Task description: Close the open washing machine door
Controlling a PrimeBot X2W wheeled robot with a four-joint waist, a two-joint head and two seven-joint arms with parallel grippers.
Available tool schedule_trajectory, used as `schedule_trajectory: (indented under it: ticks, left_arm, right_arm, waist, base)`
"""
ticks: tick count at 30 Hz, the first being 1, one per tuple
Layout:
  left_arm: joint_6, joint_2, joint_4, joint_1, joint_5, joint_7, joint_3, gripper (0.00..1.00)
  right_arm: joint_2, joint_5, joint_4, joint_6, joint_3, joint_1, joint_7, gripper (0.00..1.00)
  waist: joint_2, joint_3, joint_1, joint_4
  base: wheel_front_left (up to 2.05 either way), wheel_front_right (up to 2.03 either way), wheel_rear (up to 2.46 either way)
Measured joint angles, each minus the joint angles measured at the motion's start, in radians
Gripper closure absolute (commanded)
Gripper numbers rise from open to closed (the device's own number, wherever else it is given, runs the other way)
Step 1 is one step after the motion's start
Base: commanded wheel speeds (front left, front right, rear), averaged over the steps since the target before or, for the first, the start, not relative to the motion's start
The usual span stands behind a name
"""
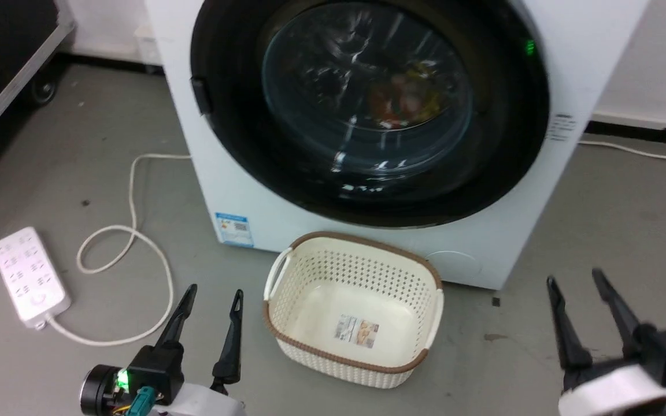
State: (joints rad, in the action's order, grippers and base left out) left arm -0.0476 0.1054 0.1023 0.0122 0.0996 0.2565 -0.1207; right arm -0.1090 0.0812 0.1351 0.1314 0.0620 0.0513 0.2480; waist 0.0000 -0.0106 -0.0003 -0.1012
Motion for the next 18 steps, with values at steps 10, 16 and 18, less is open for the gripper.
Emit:
schedule_trajectory:
  ticks: [10, 16, 18]
  left_arm:
    - [-0.010, 0.001, 0.008, -0.018, -0.001, 0.000, 0.002, 0.00]
    - [-0.019, -0.005, 0.024, -0.018, 0.017, 0.000, 0.007, 0.00]
    - [-0.018, -0.003, 0.026, -0.018, 0.017, -0.001, 0.006, 1.00]
  right_arm:
    - [0.049, -0.066, -0.087, 0.000, 0.028, -0.138, -0.004, 0.00]
    - [0.052, -0.062, -0.084, 0.000, 0.015, -0.139, -0.004, 0.00]
    - [0.052, -0.063, -0.084, 0.000, 0.014, -0.139, -0.004, 1.00]
  waist:
    - [0.0000, 0.024, 0.0002, 0.053]
    - [0.0000, 0.019, 0.0003, 0.056]
    - [0.0000, 0.019, 0.0004, 0.056]
  base:
    - [0.00, 0.00, 0.00]
    - [0.00, 0.00, 0.00]
    - [0.00, 0.00, 0.00]
